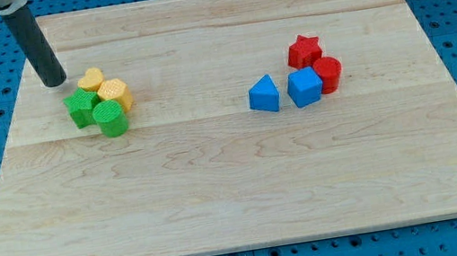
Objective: Separate the blue cube from the red circle
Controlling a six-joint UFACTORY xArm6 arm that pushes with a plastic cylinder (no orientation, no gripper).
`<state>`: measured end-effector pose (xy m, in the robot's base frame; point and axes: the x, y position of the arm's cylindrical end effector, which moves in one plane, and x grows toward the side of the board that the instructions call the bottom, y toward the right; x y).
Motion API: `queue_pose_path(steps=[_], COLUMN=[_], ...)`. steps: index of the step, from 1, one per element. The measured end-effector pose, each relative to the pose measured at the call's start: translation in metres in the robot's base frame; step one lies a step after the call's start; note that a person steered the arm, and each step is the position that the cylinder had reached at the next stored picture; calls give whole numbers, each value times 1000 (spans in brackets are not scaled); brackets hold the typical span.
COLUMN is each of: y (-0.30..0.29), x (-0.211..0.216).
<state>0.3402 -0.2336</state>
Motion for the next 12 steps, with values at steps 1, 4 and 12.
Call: queue_pose_path(steps=[1,4,12], y=[0,10,279], x=[0,-36,51])
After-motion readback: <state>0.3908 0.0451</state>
